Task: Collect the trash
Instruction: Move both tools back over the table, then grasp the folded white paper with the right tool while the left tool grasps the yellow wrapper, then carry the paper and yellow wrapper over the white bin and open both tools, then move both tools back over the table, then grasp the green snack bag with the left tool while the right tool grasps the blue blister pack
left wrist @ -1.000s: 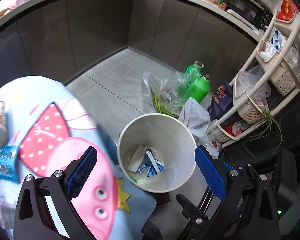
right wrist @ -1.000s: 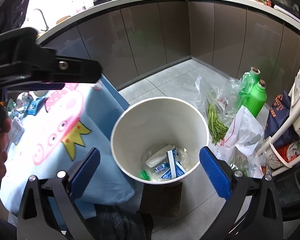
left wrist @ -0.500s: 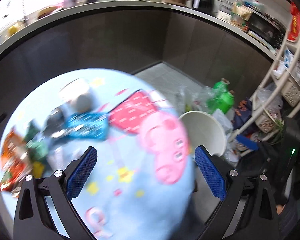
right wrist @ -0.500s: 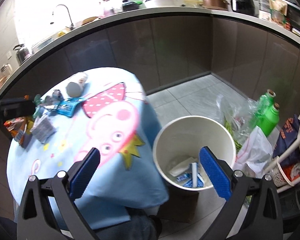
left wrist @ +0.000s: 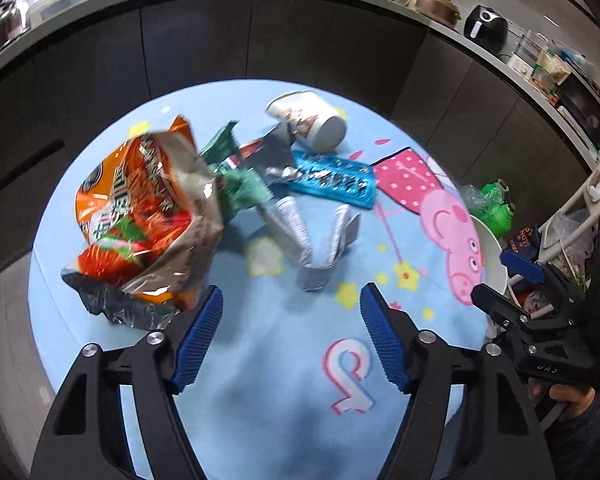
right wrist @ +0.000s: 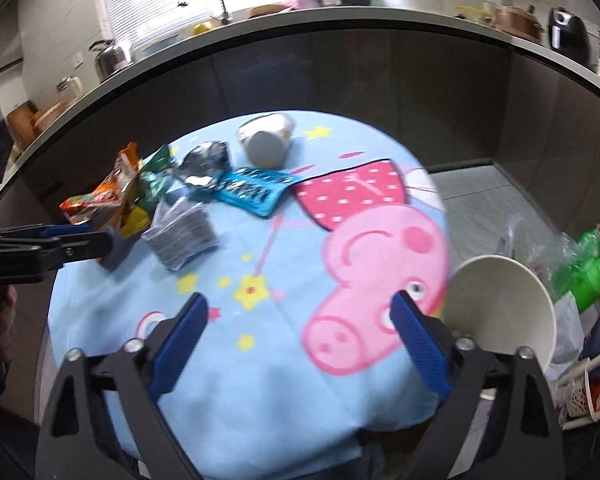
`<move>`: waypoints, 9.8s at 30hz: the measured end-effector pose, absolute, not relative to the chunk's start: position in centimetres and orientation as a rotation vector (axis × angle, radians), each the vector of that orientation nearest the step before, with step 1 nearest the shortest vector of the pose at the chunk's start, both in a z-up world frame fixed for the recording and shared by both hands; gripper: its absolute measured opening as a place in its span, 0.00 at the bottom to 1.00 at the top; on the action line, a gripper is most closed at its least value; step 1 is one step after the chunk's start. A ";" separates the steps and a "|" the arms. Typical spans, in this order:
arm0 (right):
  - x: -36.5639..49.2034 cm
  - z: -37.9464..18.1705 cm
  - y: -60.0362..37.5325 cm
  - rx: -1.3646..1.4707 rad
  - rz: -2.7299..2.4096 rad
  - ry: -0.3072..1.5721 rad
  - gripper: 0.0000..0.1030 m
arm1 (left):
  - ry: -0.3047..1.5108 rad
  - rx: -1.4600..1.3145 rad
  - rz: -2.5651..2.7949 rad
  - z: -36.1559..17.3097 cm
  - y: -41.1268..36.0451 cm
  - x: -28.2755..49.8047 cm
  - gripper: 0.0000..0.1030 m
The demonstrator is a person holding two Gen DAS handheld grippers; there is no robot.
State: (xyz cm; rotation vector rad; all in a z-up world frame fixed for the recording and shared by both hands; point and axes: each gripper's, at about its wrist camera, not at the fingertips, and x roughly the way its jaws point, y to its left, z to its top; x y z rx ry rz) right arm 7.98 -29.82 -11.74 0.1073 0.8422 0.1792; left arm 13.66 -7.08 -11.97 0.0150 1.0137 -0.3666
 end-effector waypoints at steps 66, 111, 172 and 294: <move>11.8 -12.0 -21.8 0.103 0.323 0.899 0.14 | 1.081 -0.172 -0.286 -14.3 -0.3 18.8 0.39; 8.7 -6.8 -26.2 0.167 0.269 0.758 0.14 | 0.936 -0.082 -0.389 -6.4 -5.2 15.1 0.01; 3.7 -21.2 -52.4 0.502 -0.261 0.896 0.25 | 1.238 0.271 -0.896 -19.2 -42.9 17.6 0.02; 26.2 -15.3 -22.4 -0.102 0.465 0.984 0.95 | 1.122 -0.151 -0.357 -15.1 -1.4 18.8 0.40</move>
